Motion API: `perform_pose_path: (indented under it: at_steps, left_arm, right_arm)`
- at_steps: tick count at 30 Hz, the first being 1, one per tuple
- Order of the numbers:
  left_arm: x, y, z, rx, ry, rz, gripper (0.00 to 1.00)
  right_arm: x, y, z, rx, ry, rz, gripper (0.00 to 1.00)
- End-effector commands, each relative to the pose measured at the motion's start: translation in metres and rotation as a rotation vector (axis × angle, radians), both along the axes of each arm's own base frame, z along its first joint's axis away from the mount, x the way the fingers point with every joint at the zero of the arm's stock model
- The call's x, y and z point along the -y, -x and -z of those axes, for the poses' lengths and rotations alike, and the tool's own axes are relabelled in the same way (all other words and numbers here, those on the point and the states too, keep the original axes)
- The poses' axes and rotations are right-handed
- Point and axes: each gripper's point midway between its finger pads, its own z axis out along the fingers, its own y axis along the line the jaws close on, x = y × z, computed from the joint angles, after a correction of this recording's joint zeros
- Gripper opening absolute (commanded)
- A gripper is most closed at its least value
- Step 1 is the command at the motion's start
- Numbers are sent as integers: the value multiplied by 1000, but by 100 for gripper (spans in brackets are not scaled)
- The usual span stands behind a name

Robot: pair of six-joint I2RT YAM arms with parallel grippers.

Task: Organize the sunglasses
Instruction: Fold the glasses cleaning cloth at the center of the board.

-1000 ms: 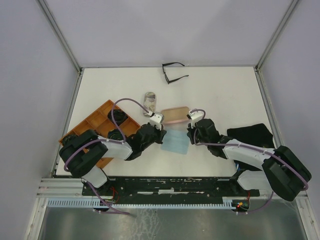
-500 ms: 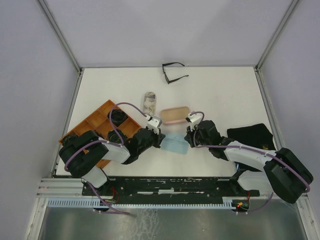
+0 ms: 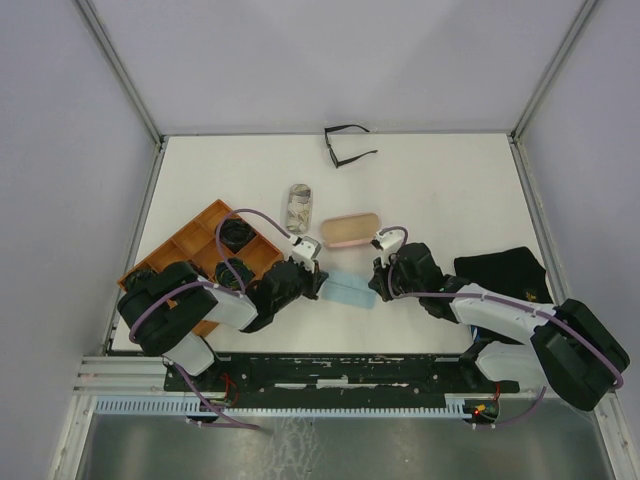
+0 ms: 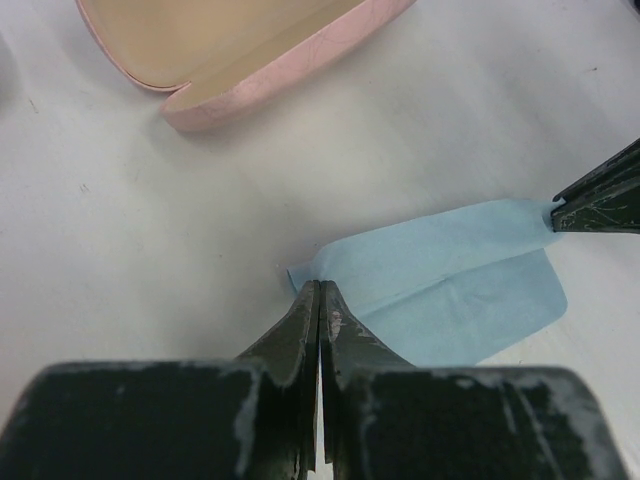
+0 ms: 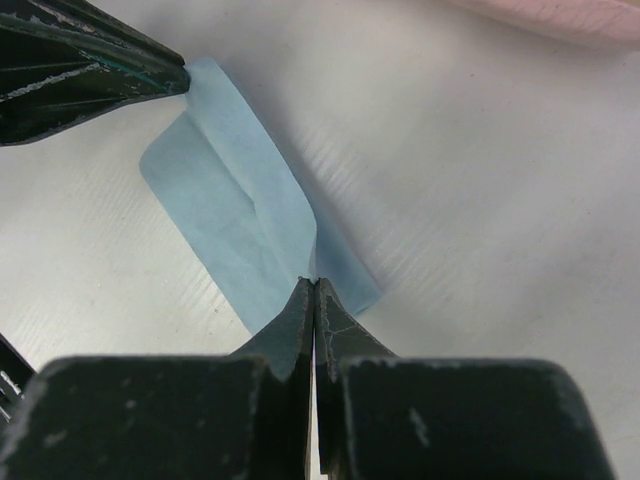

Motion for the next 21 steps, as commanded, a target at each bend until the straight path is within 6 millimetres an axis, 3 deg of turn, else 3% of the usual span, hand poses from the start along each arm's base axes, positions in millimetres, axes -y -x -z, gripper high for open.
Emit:
perform_pose_path:
  at_steps: [1,10,21]
  left_arm:
    - [6,-4,-20,65,61,20,3]
    - [5,5,-16,45,76,42,12]
    - [-6,14,-20,28,126,15,34]
  right_arm:
    - [-6,4,1,-26,-17,-8,0]
    - [-9,10,8,-60,3,-31,0]
    - [-12,18,10,-78,16,-52,6]
